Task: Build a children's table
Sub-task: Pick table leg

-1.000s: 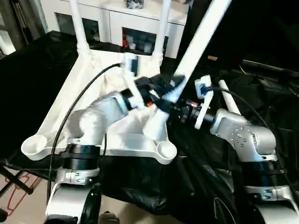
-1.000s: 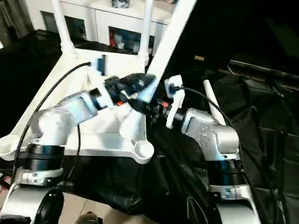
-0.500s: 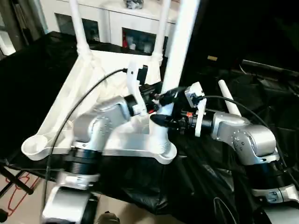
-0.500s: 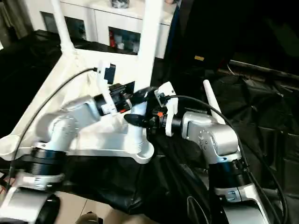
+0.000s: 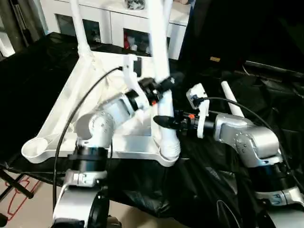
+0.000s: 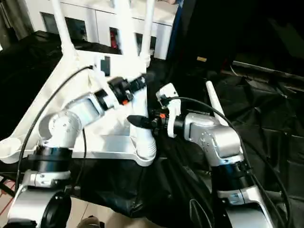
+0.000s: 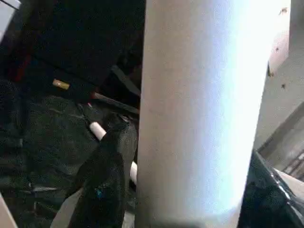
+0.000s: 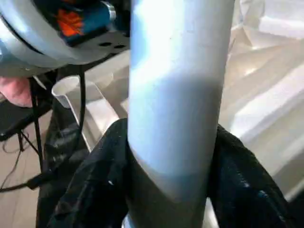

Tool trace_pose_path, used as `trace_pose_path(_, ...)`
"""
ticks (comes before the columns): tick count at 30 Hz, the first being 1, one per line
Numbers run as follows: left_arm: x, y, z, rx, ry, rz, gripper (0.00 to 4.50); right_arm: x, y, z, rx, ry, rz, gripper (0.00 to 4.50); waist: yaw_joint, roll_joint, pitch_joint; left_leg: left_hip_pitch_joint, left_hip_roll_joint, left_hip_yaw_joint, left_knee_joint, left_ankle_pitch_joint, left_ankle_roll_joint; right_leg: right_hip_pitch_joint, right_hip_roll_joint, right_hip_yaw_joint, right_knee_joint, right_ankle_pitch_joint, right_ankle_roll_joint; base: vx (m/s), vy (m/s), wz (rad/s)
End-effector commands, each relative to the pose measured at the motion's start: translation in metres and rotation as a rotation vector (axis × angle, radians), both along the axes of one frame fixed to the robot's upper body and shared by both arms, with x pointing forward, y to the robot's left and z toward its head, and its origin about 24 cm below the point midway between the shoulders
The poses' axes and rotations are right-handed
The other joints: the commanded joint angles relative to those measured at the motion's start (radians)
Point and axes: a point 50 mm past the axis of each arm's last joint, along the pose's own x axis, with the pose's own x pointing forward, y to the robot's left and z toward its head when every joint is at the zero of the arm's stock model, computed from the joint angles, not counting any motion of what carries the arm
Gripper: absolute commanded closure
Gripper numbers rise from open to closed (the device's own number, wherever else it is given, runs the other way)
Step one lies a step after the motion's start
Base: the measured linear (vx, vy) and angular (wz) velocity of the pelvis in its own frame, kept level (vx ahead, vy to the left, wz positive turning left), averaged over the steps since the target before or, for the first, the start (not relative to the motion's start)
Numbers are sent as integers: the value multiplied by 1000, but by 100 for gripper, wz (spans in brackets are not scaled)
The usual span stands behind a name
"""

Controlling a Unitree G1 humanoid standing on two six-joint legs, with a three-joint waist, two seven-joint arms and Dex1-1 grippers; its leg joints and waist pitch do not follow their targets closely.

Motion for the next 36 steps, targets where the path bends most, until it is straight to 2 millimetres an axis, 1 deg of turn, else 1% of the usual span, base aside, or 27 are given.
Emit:
trace_pose_path(1,4,3,6,-10,0,22,225,6,-1,14,50,-47,-9,199,-3,9,-77,10,11,-2,-62,-169,-34,59,-81,56,-80,-191,-97,0,0,0)
trace_pose_path(3,3,4,9,-25,-1,5,254,6,-1,16,71,-37,-4,168,-2,8,-77,12,12,-2,-62,-169,-36,59,-83,56,-80,-199,-94,0,0,0)
trace_pose_path(4,3,6,11,-37,-4,-11,254,6,-1,17,92,-30,10,168,-1,9,-77,12,12,-2,-63,-167,-36,58,-83,56,-80,-196,-96,0,0,0)
trace_pose_path(5,2,7,14,-49,-12,-36,261,6,-1,19,116,-19,26,154,-1,15,-77,12,12,-3,-63,-168,-36,58,-81,56,-77,-188,-99,0,0,0)
trace_pose_path(6,1,8,18,-60,-23,-57,266,5,-1,21,150,-5,42,149,-1,16,-77,14,11,-1,-62,-174,-35,56,-81,56,-79,-185,-104,0,0,0)
trace_pose_path(7,1,10,19,-66,-27,-66,267,5,-2,22,171,3,51,140,0,20,-77,15,12,-2,-62,-178,-34,56,-81,56,-79,-181,-108,0,0,0)
trace_pose_path(8,1,11,21,-71,-31,-71,268,5,-2,23,188,9,57,130,0,17,-77,14,12,-1,-62,-178,-34,57,-80,56,-78,-175,-111,0,0,0)
trace_pose_path(9,1,12,22,-78,-38,-87,269,5,-3,24,202,16,64,120,1,26,-77,15,12,-2,-63,-177,-36,57,-80,56,-78,-171,-113,0,0,0)
trace_pose_path(11,-5,12,29,-108,-92,-190,269,6,-7,25,228,47,69,112,-1,20,-77,14,10,-2,-63,-180,-38,59,-80,55,-81,-175,-113,0,0,0)
trace_pose_path(13,-12,10,36,-122,-148,-301,269,5,-11,24,255,97,87,105,-1,19,-78,13,9,-1,-62,-169,-40,59,-80,55,-79,-176,-118,0,0,0)
trace_pose_path(14,-13,9,37,-120,-157,-327,270,4,-11,24,271,127,99,101,-1,25,-79,15,10,-1,-62,-171,-38,59,-78,55,-78,-171,-125,0,0,0)
trace_pose_path(16,-13,8,37,-107,-158,-339,270,1,-10,21,257,145,130,99,-3,22,-78,14,12,-2,-63,-176,-41,60,-79,54,-76,-165,-126,0,0,0)
trace_pose_path(17,-13,7,37,-99,-161,-347,270,-2,-9,18,233,155,160,99,-1,26,-78,15,12,-2,-63,-177,-43,60,-79,55,-77,-165,-125,0,0,0)
trace_pose_path(18,-12,6,38,-97,-164,-350,270,-3,-8,16,224,160,170,99,0,23,-78,14,12,-1,-63,-177,-44,61,-79,55,-79,-166,-119,0,0,0)
trace_pose_path(19,-12,5,39,-99,-166,-355,270,-6,-7,14,210,171,187,99,1,26,-77,13,12,-2,-64,-178,-48,62,-81,55,-78,-175,-117,0,0,0)
trace_pose_path(20,-12,4,40,-107,-167,-356,270,-8,-5,10,190,183,202,117,2,31,-78,13,12,-3,-64,-181,-50,61,-81,55,-79,-180,-116,0,0,0)
trace_pose_path(21,-11,4,41,-115,-170,-362,270,-11,-1,6,159,198,219,128,1,26,-78,14,12,-2,-63,-185,-53,62,-81,55,-81,-183,-114,0,0,0)
trace_pose_path(23,-11,3,41,-115,-170,-365,270,-12,0,4,151,203,221,139,1,25,-79,12,11,-3,-62,-184,-53,63,-81,54,-81,-187,-112,0,0,0)
trace_pose_path(25,-10,4,40,-116,-167,-364,270,-12,0,4,149,209,217,166,1,21,-78,11,11,-3,-62,-176,-50,63,-81,55,-81,-196,-108,0,0,0)
trace_pose_path(27,-10,5,40,-124,-164,-360,270,-12,0,4,141,208,216,177,1,24,-77,12,11,-3,-62,-175,-49,61,-81,55,-81,-201,-106,0,0,0)
trace_pose_path(28,-10,5,40,-127,-163,-357,270,-12,0,4,136,206,215,185,1,21,-78,12,11,-3,-62,-174,-49,62,-81,54,-80,-202,-105,0,0,0)
trace_pose_path(29,-10,6,40,-129,-164,-356,270,-12,0,4,133,205,216,198,1,22,-78,11,12,-3,-62,-172,-50,62,-81,55,-80,-199,-106,0,0,0)
trace_pose_path(30,-10,7,41,-130,-165,-355,270,-11,0,4,130,203,217,210,2,17,-78,12,12,-3,-62,-170,-49,61,-81,55,-79,-201,-105,0,0,0)
trace_pose_path(31,-10,7,41,-130,-165,-354,270,-11,0,4,129,201,217,217,2,19,-78,12,12,-2,-62,-171,-49,61,-83,55,-80,-205,-104,0,0,0)
trace_pose_path(32,-10,9,41,-130,-166,-347,270,-10,1,4,128,194,211,222,1,15,-78,11,13,-2,-62,-170,-48,61,-83,55,-80,-205,-103,0,0,0)
trace_pose_path(35,-8,12,39,-122,-158,-323,270,-7,3,4,122,180,194,241,1,17,-78,11,12,-2,-62,-162,-49,60,-82,55,-78,-196,-105,0,0,0)
trace_pose_path(36,-6,12,37,-107,-149,-299,235,-6,4,4,119,174,184,243,0,18,-78,11,12,-2,-62,-161,-49,60,-82,55,-77,-193,-106,0,0,0)
